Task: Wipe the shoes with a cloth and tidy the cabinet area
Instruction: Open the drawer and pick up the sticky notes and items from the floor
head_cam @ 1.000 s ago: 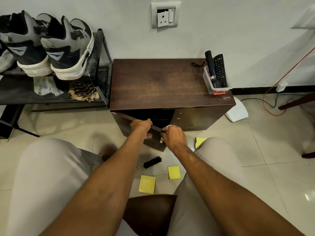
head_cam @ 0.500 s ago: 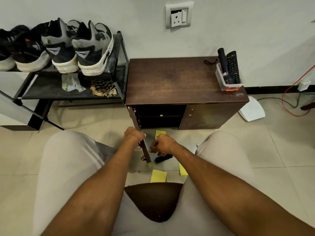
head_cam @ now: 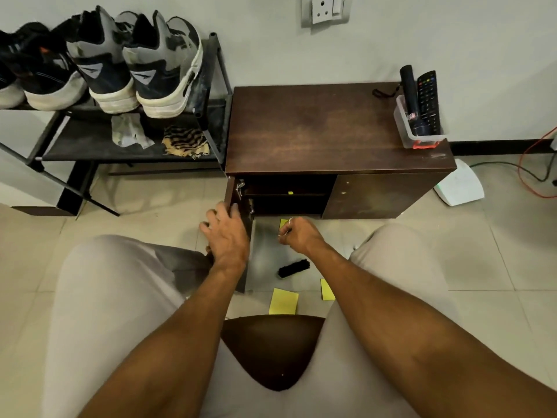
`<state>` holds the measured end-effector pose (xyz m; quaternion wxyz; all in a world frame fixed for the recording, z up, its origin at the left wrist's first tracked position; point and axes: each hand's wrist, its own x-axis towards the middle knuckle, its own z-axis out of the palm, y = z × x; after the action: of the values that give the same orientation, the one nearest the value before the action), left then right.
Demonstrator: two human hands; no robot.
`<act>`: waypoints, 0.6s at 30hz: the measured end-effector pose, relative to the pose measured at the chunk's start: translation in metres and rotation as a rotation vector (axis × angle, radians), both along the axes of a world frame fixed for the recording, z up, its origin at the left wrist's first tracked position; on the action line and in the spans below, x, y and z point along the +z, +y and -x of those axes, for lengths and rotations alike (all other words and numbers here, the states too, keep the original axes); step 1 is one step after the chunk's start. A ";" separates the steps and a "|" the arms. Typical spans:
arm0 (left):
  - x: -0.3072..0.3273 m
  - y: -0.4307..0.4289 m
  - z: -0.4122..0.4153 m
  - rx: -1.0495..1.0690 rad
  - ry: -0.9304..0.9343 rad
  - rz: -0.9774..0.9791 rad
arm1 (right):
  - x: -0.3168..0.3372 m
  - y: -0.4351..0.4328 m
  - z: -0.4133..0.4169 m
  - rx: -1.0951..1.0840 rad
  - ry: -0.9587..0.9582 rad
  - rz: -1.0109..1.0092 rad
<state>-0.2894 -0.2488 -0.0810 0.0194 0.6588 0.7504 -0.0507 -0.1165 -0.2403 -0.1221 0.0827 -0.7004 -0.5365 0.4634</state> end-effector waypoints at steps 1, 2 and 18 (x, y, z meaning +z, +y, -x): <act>-0.004 0.002 -0.008 -0.145 0.002 -0.003 | -0.004 0.004 -0.003 0.000 -0.032 -0.007; -0.012 0.002 -0.017 -0.262 -0.034 0.043 | -0.010 0.008 -0.005 -0.018 -0.057 -0.005; -0.216 -0.034 -0.031 -0.179 -0.258 0.924 | -0.156 0.039 -0.003 -0.163 -0.065 0.187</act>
<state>-0.2586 -0.2824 -0.2973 0.3982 0.6440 0.5812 -0.2980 -0.1140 -0.2017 -0.2781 0.0370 -0.7609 -0.4345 0.4805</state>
